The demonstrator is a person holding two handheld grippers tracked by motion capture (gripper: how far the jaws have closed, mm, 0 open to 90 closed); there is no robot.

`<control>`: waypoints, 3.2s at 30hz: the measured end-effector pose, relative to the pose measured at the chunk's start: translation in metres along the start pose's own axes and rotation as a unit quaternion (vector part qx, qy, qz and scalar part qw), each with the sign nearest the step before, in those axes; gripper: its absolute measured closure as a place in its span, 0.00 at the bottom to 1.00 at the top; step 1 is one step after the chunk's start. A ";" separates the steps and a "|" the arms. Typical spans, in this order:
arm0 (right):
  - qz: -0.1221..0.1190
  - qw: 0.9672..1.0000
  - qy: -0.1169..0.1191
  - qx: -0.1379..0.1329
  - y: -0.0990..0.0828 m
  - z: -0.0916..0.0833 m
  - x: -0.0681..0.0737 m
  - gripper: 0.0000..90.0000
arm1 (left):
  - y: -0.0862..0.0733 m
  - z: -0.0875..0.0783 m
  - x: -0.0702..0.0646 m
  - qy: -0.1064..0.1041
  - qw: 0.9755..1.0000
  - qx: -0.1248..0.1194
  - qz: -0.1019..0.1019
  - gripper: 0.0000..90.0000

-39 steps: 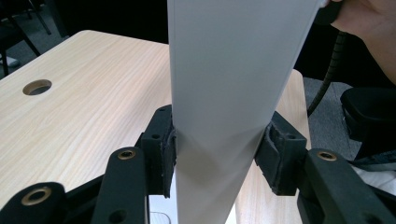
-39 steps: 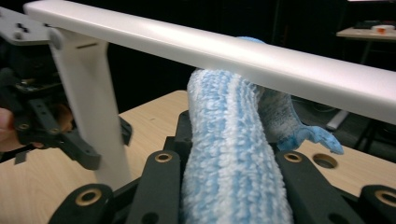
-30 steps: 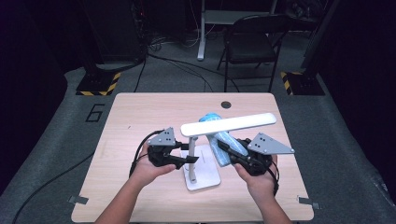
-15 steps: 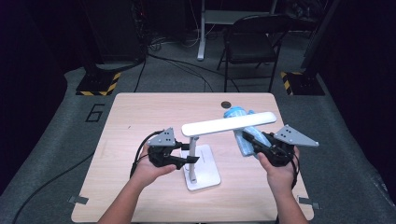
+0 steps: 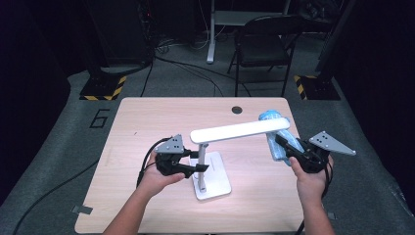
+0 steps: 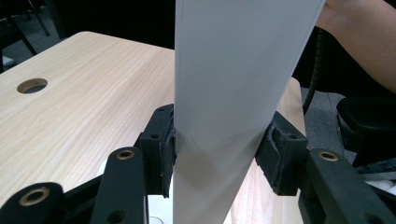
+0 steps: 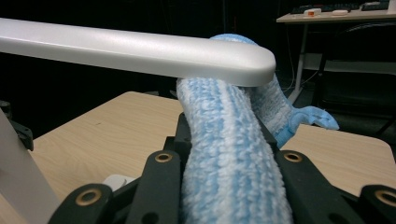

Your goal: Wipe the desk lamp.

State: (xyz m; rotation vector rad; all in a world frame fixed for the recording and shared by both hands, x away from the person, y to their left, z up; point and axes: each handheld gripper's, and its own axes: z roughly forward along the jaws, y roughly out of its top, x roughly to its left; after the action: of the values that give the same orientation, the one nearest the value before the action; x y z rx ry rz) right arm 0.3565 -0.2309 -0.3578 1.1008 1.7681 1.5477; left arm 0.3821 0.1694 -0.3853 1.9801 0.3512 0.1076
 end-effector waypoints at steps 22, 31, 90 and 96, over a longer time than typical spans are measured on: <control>-0.086 0.988 0.129 0.012 0.015 0.024 0.081 0.79 | -0.003 0.002 0.001 0.003 1.000 0.004 0.003 0.57; -0.085 0.980 0.181 0.007 0.013 0.023 0.067 0.79 | -0.002 -0.001 0.006 -0.024 0.999 0.013 0.018 0.57; -0.120 0.951 0.285 0.008 0.026 0.004 0.100 0.79 | -0.001 0.004 0.011 -0.037 0.999 0.010 0.002 0.56; -0.118 0.949 0.293 0.012 0.028 -0.005 0.094 0.79 | -0.002 0.004 0.012 -0.035 0.999 0.009 0.000 0.56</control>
State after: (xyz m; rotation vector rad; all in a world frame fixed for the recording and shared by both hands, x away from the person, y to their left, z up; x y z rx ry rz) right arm 0.3097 -0.1536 -0.3184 0.4223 2.2025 1.8199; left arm 0.3936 0.1701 -0.3895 1.9968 0.3075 0.0343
